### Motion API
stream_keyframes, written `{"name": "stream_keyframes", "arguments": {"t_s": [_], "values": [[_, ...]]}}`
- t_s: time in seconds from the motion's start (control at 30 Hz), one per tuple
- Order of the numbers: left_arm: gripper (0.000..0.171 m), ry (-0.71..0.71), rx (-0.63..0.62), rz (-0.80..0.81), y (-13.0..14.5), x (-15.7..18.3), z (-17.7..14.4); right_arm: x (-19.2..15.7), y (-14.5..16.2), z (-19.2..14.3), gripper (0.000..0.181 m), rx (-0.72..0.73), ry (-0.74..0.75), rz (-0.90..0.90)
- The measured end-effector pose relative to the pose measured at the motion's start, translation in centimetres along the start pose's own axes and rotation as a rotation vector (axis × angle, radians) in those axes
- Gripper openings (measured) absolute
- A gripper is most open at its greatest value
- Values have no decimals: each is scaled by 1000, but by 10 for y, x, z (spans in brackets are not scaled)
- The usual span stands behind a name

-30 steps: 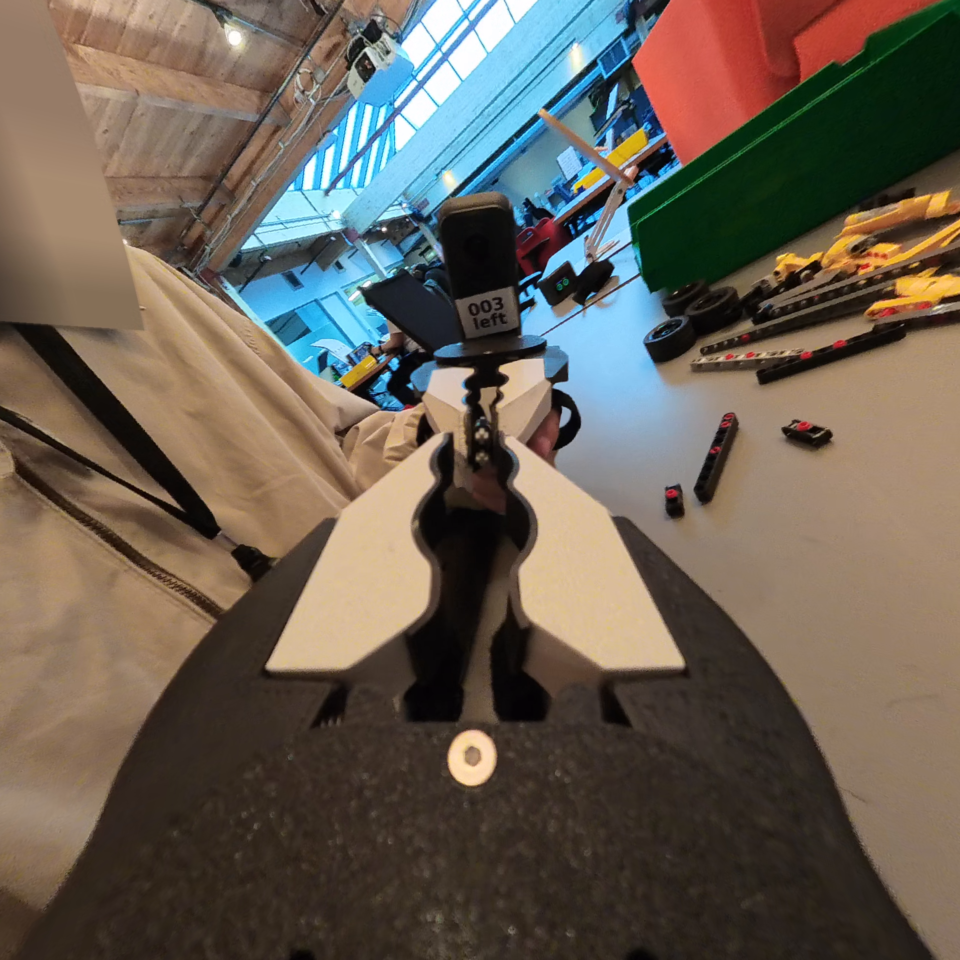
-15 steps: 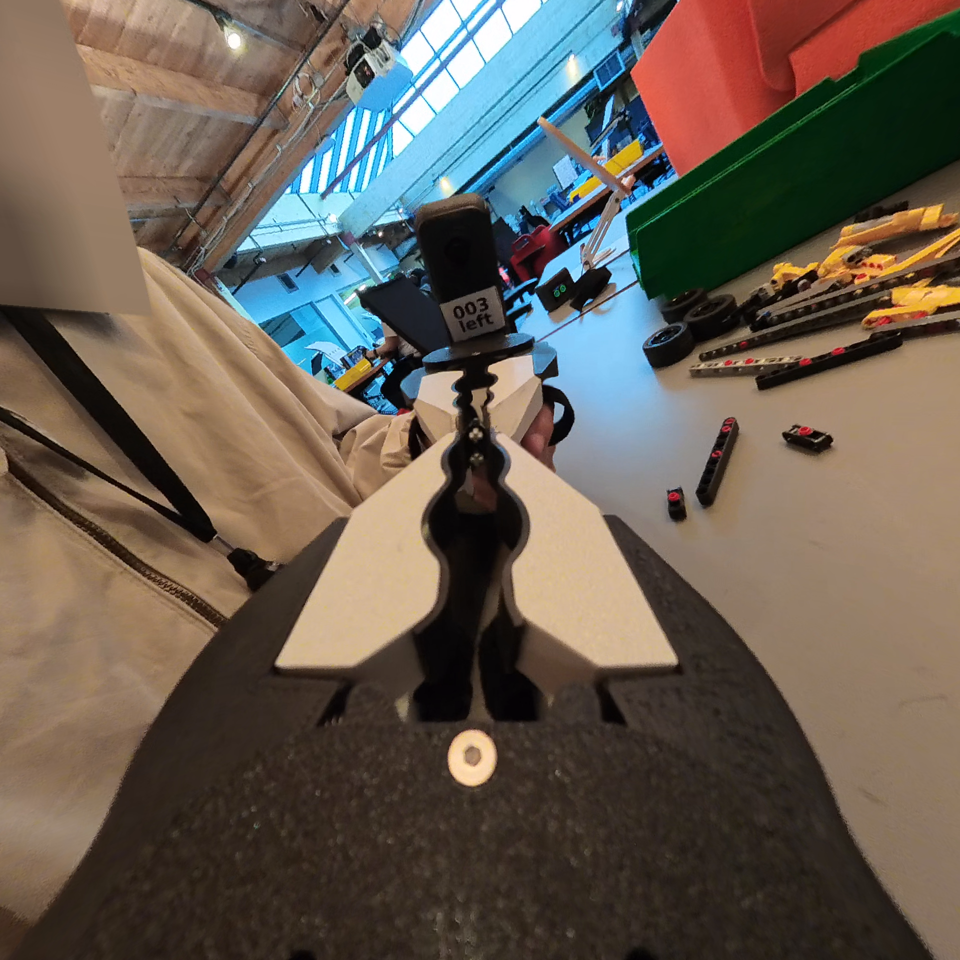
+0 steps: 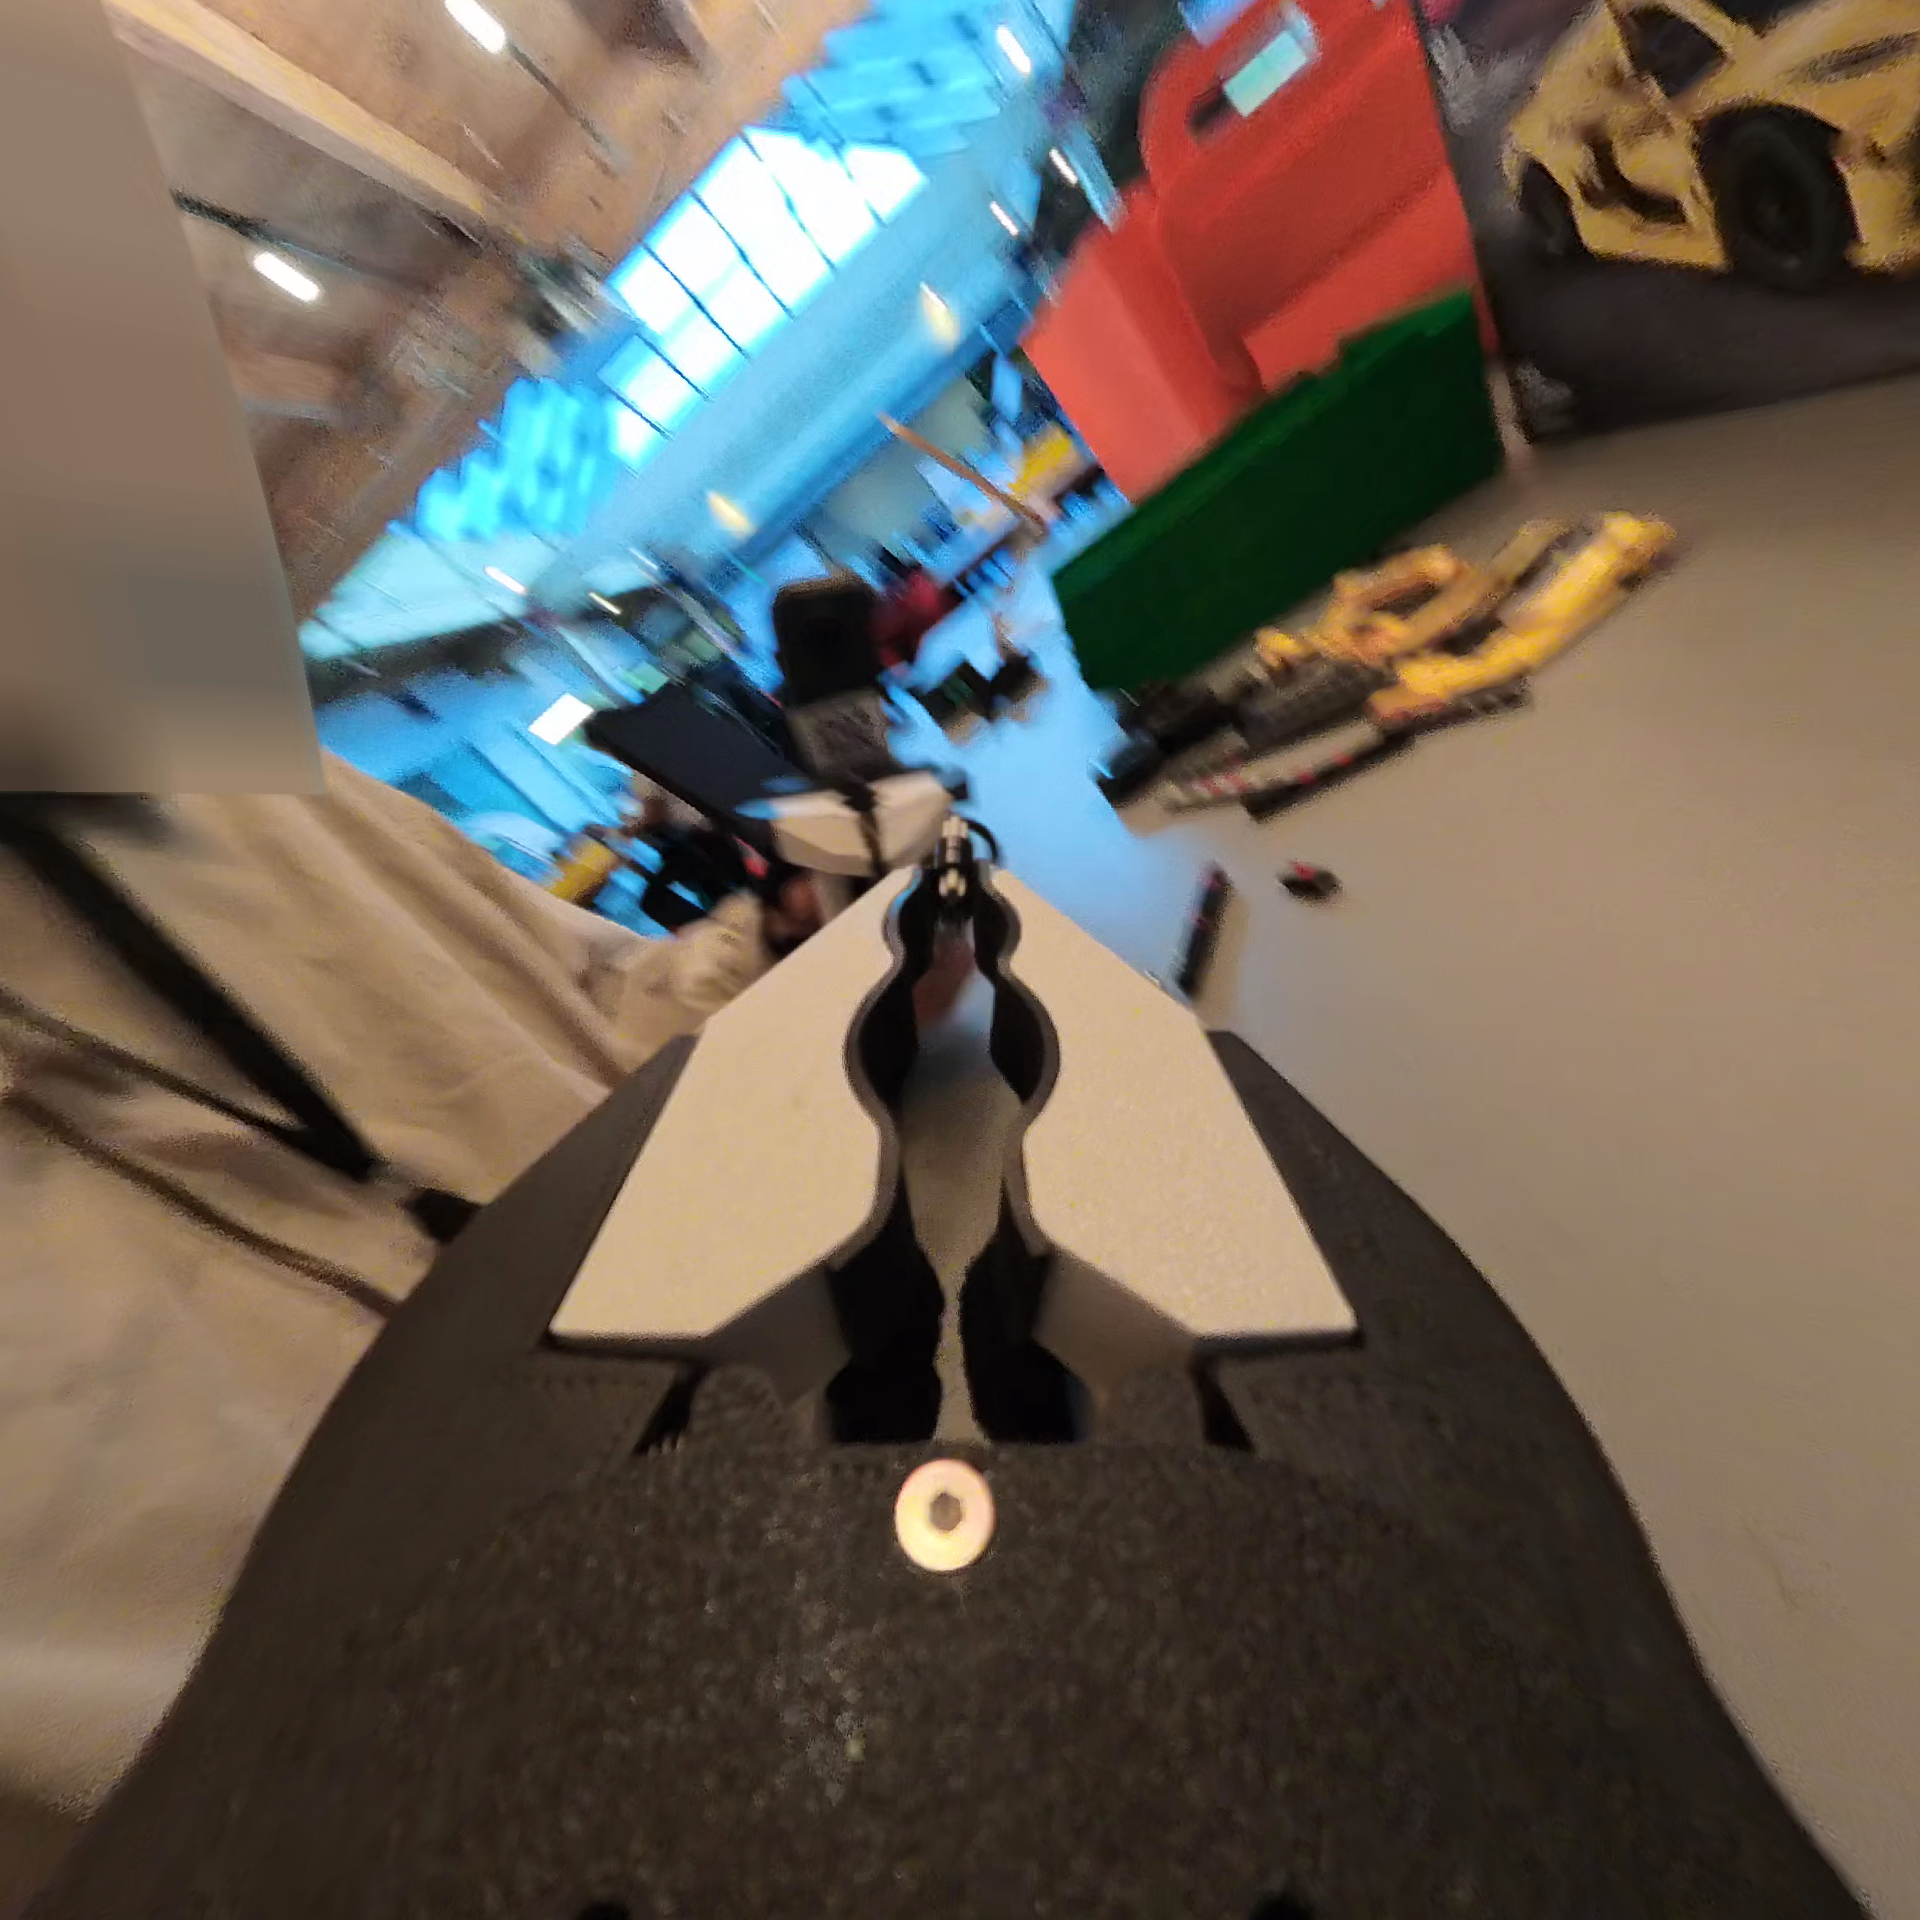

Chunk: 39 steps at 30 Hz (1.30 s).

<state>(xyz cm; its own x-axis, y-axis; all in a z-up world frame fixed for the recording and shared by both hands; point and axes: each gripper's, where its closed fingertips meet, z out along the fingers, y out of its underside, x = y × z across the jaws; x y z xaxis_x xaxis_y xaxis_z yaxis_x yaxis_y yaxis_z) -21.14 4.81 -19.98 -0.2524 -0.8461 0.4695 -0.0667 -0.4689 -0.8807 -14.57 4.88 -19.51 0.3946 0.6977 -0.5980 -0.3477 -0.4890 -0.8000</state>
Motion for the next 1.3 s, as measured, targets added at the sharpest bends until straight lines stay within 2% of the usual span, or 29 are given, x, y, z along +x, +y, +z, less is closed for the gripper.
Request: {"name": "stream_keyframes", "arguments": {"t_s": [0.07,0.1,0.13,0.17,0.2,0.27,0.33,0.4,0.47,0.57,0.7,0.8,0.87,0.97,1.13,1.2,1.23,1.3], "values": [[0,-93,-110,66,19,-12,2,30,33,5,6,-232,221,-77],[0,-163,-128,78,24,-21,0,50,52,1,6,-368,357,-132],[0,-219,-129,77,25,-30,-3,64,62,-3,6,-443,457,-199],[0,-257,-120,65,22,-37,-7,69,64,0,6,-453,494,-259],[0,-292,-101,49,18,-45,-11,70,63,6,6,-428,494,-288],[0,-389,-82,18,14,-66,-23,70,67,22,6,-406,463,-235],[0,-531,-54,18,6,-89,-44,71,71,40,6,-410,428,-214],[0,-747,3,46,-9,-119,-84,79,72,58,6,-478,439,-277],[3,-954,42,44,-20,-145,-129,87,71,78,6,-531,422,-255],[9,-1128,34,1,-19,-165,-174,92,67,101,6,-539,356,-180],[22,-1160,-103,-2,-1,-173,-179,98,76,101,7,-551,383,-187],[29,-1148,-134,44,-2,-169,-174,99,84,95,23,-572,408,-183],[29,-1131,-149,57,-1,-168,-169,101,80,89,27,-572,435,-221],[34,-1126,-257,51,14,-173,-162,102,65,85,28,-502,456,-251],[35,-1161,-429,81,34,-181,-158,92,48,88,24,-369,395,-154],[27,-1158,-462,118,36,-180,-155,89,46,90,22,-347,371,-140],[8,-1158,-474,131,37,-179,-155,90,48,90,22,-358,364,-128],[8,-1166,-478,136,38,-178,-155,91,52,90,19,-377,364,-115]]}}
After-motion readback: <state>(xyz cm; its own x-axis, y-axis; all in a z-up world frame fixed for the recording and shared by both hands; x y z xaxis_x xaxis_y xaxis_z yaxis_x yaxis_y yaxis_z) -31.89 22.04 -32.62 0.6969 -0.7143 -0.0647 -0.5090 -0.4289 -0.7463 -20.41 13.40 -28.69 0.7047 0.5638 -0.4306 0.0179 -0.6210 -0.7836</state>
